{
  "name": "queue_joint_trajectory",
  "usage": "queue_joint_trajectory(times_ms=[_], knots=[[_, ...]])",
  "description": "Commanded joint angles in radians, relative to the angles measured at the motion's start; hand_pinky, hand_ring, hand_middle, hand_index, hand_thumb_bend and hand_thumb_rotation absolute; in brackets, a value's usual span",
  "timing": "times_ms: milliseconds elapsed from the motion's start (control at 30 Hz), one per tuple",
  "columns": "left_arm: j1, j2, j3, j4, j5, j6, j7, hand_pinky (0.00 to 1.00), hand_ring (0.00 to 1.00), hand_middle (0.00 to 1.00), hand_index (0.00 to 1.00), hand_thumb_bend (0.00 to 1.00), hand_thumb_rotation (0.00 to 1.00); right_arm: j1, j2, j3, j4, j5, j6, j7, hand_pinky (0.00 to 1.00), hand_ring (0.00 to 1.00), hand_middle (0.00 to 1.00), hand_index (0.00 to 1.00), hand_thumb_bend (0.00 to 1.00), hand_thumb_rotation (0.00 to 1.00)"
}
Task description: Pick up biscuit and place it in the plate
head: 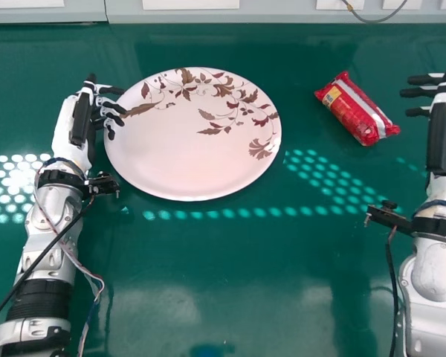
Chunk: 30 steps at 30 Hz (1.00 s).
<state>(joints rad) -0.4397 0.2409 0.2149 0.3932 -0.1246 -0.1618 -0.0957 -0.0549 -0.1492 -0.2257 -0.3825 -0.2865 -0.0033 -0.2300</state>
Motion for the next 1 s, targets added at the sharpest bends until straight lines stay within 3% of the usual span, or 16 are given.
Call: queue_joint_trajectory(times_ms=[0,367,433,500,533,600,700,767,967], knots=[[0.011,0.003,0.014,0.001,-0.012,0.001,-0.002,0.05,0.25,0.33,0.47,0.48,0.08,0.006,0.007,0.007,-0.002,-0.004,-0.005,-0.002,0.45,0.51,0.47,0.50,0.52,0.00],[0.006,0.009,0.020,0.034,-0.022,-0.017,-0.016,0.04,0.23,0.31,0.47,0.48,0.08,0.021,0.005,0.028,-0.006,-0.007,0.022,0.019,0.47,0.54,0.47,0.51,0.52,0.00],[0.005,0.010,0.020,0.041,-0.022,-0.023,-0.017,0.04,0.24,0.31,0.47,0.48,0.08,0.024,0.008,0.023,-0.028,0.006,0.044,0.031,0.49,0.56,0.58,0.49,0.51,0.10],[0.005,0.012,0.019,0.047,-0.019,-0.031,-0.018,0.04,0.23,0.31,0.47,0.48,0.08,0.028,0.008,0.020,-0.050,0.019,0.069,0.047,0.56,0.65,0.68,0.65,0.66,0.13],[0.006,0.011,0.018,0.042,-0.019,-0.027,-0.016,0.04,0.23,0.31,0.47,0.48,0.08,0.032,-0.009,0.021,-0.066,0.008,0.095,0.068,0.58,0.67,0.70,0.68,0.68,0.14],[0.006,0.010,0.018,0.036,-0.019,-0.021,-0.014,0.04,0.23,0.31,0.47,0.48,0.08,0.037,-0.038,0.024,-0.087,-0.023,0.136,0.099,0.65,0.72,0.76,0.75,0.76,0.26],[0.007,0.011,0.017,0.032,-0.019,-0.013,-0.013,0.04,0.23,0.31,0.47,0.48,0.08,0.032,-0.123,0.045,-0.089,-0.125,0.173,0.159,0.68,0.78,0.82,0.83,0.95,0.42],[0.006,0.012,0.018,0.034,-0.021,-0.017,-0.017,0.04,0.23,0.31,0.47,0.48,0.08,0.016,-0.155,0.059,-0.081,-0.160,0.196,0.190,0.66,0.80,0.85,0.86,0.99,0.46],[0.003,0.019,0.020,0.047,-0.019,-0.026,-0.023,0.04,0.24,0.31,0.48,0.48,0.08,-0.039,-0.215,0.096,-0.066,-0.229,0.305,0.283,0.78,0.93,0.98,0.98,1.00,0.50]])
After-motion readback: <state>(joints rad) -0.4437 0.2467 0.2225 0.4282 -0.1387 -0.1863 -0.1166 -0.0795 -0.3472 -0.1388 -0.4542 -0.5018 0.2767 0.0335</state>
